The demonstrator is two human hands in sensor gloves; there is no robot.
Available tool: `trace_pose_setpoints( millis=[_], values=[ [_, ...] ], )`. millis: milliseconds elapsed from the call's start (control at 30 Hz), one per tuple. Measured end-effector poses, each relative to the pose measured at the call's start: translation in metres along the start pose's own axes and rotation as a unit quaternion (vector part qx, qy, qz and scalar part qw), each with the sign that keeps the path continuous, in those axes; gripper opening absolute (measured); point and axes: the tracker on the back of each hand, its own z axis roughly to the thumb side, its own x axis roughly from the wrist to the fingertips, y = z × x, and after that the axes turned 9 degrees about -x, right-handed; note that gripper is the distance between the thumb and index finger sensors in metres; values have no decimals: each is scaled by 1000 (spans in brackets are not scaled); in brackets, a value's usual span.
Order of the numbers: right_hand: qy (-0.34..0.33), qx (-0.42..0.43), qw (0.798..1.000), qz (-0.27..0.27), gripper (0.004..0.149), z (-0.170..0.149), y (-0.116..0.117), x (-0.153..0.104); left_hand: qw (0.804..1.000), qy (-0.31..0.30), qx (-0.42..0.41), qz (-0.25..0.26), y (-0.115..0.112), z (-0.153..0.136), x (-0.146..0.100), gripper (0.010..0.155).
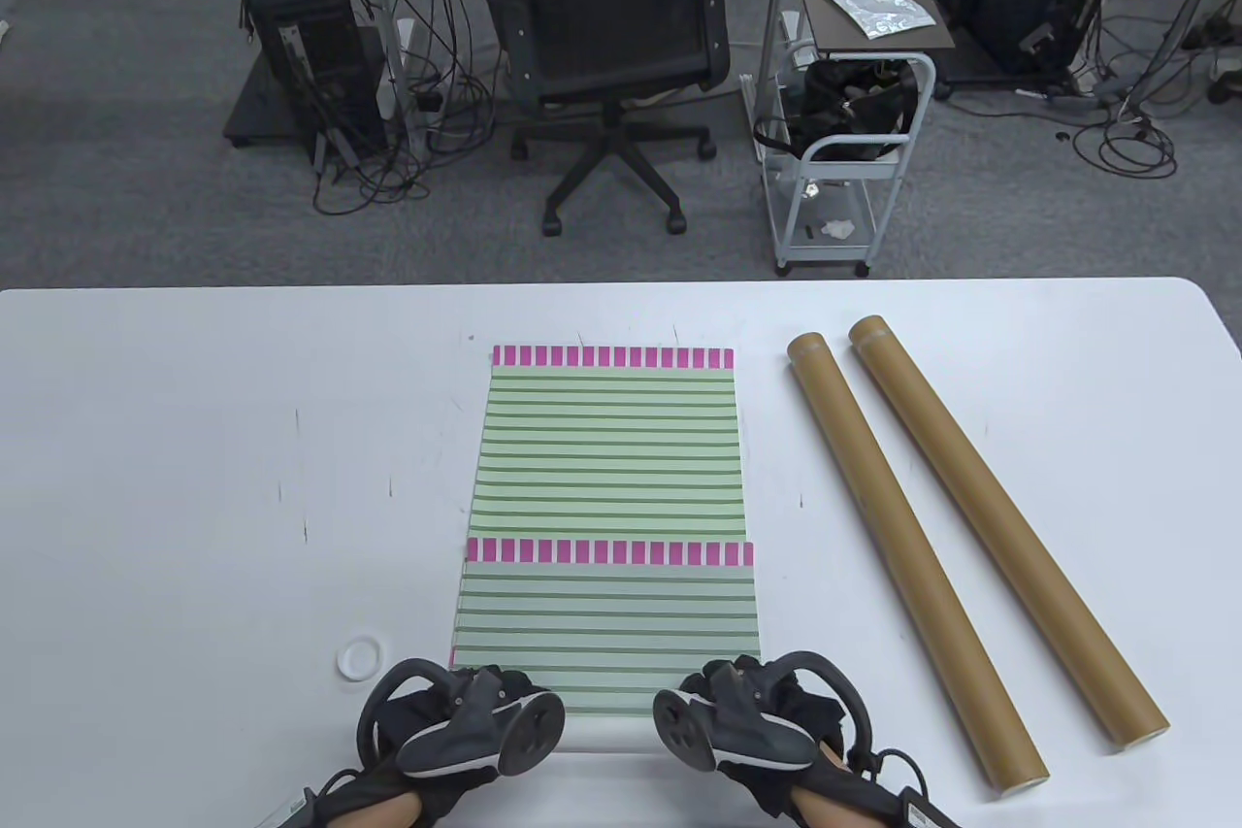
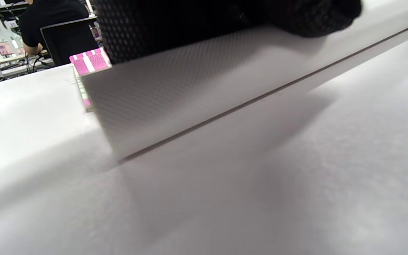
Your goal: Roll up mouse pads and store in mailing tubes
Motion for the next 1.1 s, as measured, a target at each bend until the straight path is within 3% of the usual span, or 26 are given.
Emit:
trace_pose_setpoints(
  millis=[100,167,467,600,767,867,967,1100],
  values=[
    [-4,-13,1000,9,52,4,1,2,1000,-2,15,-3,-3,1,0,50],
    [-6,-3,1000,6,51,3,1,3,998,-11,48,24,-3,2,-4,53],
    [-1,21,1000,4,49,-1,5,6,999,-3,33,17,-5,1,-3,51],
    [6,12,998,-63,50,2,-3,-2,999,11,-30,-9,-6,-7,4,50],
    [1,1,999,-49,51,6,-3,2,1000,16,-24,-7,-5,-9,5,49],
    [-1,6,999,-48,50,7,-1,3,999,1,23,45,1,-4,0,50],
    [-2,8,999,-41,50,7,0,3,999,0,32,40,0,0,-2,46],
    [-2,8,999,-33,50,7,3,5,999,5,29,32,-4,-1,-1,56]
  ],
)
